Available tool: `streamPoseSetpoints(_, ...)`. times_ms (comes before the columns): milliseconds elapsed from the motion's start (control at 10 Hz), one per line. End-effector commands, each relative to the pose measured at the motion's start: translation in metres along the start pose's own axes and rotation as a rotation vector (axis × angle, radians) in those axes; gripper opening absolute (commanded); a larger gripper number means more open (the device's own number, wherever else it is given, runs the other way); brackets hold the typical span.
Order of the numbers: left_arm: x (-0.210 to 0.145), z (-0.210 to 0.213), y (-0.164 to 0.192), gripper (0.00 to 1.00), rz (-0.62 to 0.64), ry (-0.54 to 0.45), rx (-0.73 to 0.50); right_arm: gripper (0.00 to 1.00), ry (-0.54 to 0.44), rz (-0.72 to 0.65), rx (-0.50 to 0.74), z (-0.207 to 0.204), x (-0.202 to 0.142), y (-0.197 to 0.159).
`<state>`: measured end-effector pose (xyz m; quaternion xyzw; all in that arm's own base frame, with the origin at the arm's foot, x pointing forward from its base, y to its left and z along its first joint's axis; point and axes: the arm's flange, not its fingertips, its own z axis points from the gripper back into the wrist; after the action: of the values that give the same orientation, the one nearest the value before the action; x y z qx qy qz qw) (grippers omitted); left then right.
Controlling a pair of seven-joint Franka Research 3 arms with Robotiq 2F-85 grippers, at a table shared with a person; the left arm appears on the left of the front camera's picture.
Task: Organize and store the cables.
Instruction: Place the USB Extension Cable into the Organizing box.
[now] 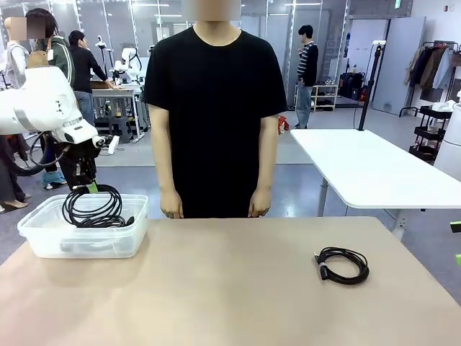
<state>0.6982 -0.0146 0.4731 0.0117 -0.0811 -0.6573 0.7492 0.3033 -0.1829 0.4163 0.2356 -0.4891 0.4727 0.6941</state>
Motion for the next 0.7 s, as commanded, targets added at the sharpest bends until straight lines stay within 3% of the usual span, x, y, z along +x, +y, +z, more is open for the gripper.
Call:
streamPoseSetpoints(0, 0.003, 0.0, 0.013, 0.33, 0.026, 0.06, 0.033, 1.0, -0.018, 0.012, -0.006, 0.0, 0.001, -0.003)
streamPoseSetpoints(100, 0.002, -0.002, 0.011, 0.33, 0.023, 0.048, 0.02, 1.0, -0.018, 0.012, -0.006, 0.0, 0.001, -0.003)
streamPoseSetpoints(200, 0.0, -0.002, 0.007, 0.52, 0.023, 0.046, 0.008, 1.0, -0.018, 0.012, -0.006, 0.0, 0.001, -0.003)
streamPoseSetpoints(300, -0.001, -0.003, 0.005, 0.37, 0.028, 0.034, 0.001, 1.0, -0.018, 0.012, -0.006, 0.0, 0.001, -0.003)
streamPoseSetpoints(400, -0.001, -0.002, 0.004, 0.71, 0.029, 0.018, -0.002, 1.0, -0.018, 0.012, -0.006, 0.0, 0.001, -0.003)
streamPoseSetpoints(500, 0.0, -0.002, 0.002, 0.56, 0.031, 0.007, 0.0, 1.0, -0.018, 0.012, -0.006, 0.0, 0.001, -0.003)
streamPoseSetpoints(600, 0.001, -0.002, 0.0, 0.91, 0.032, 0.011, -0.001, 1.0, -0.018, 0.012, -0.006, 0.0, 0.001, -0.003)
